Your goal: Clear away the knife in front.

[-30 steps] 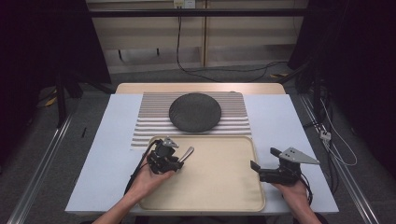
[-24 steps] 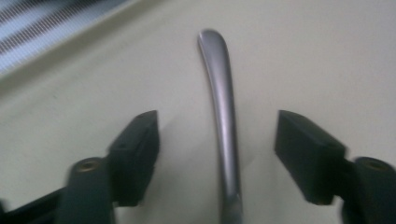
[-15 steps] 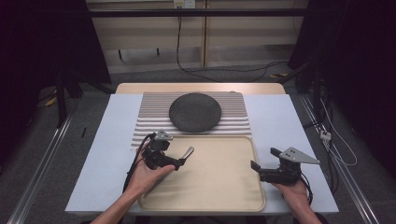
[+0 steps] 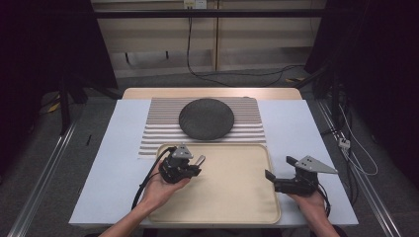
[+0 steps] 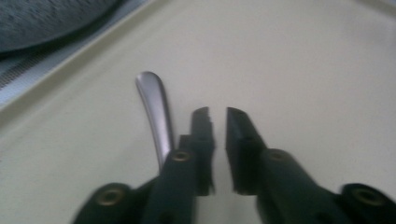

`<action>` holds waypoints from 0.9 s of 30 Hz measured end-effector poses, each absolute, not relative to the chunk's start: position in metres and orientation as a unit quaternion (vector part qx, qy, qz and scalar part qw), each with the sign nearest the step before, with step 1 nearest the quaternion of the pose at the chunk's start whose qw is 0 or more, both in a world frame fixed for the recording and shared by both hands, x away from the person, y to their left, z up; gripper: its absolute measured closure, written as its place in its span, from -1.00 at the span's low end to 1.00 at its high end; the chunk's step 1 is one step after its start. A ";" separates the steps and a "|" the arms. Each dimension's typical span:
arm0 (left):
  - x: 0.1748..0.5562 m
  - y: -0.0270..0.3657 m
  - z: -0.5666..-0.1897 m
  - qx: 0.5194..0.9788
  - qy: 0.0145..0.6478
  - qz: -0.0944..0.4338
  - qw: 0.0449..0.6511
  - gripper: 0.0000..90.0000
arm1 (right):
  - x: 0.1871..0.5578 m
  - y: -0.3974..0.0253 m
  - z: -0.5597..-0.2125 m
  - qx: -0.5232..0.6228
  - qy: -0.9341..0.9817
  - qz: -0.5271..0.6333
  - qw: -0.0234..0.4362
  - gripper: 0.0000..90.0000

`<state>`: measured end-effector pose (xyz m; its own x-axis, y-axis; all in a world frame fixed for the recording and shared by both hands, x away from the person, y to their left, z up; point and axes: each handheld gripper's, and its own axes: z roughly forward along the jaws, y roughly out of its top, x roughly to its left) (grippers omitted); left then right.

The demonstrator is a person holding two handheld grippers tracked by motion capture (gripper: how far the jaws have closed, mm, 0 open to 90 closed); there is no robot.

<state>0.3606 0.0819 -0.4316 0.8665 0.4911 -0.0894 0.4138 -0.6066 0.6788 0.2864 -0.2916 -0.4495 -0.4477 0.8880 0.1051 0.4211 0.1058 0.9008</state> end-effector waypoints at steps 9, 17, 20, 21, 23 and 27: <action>0.364 0.078 -0.445 0.906 0.254 0.069 0.331 1.00 | 0.286 -0.292 -0.449 0.466 0.702 0.479 0.245 -0.92; 0.369 0.081 -0.446 0.909 0.248 0.057 0.330 1.00 | 0.286 -0.291 -0.449 0.467 0.702 0.478 0.245 -0.92; 0.372 0.083 -0.444 0.908 0.261 0.048 0.323 1.00 | 0.286 -0.291 -0.449 0.466 0.703 0.478 0.246 -0.92; 0.374 0.084 -0.444 0.910 0.258 0.045 0.321 1.00 | 0.286 -0.291 -0.449 0.466 0.702 0.479 0.246 -0.92; 0.374 0.085 -0.444 0.910 0.258 0.046 0.321 1.00 | 0.286 -0.291 -0.449 0.467 0.702 0.478 0.245 -0.92; 0.373 0.085 -0.444 0.910 0.258 0.050 0.321 1.00 | 0.286 -0.291 -0.449 0.467 0.702 0.478 0.245 -0.92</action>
<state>0.3734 0.0851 -0.4441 0.8618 0.5017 -0.0753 0.4380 -0.6609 0.6094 0.2859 -0.2912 -0.4494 -0.4433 0.8906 0.1017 0.4215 0.1069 0.9005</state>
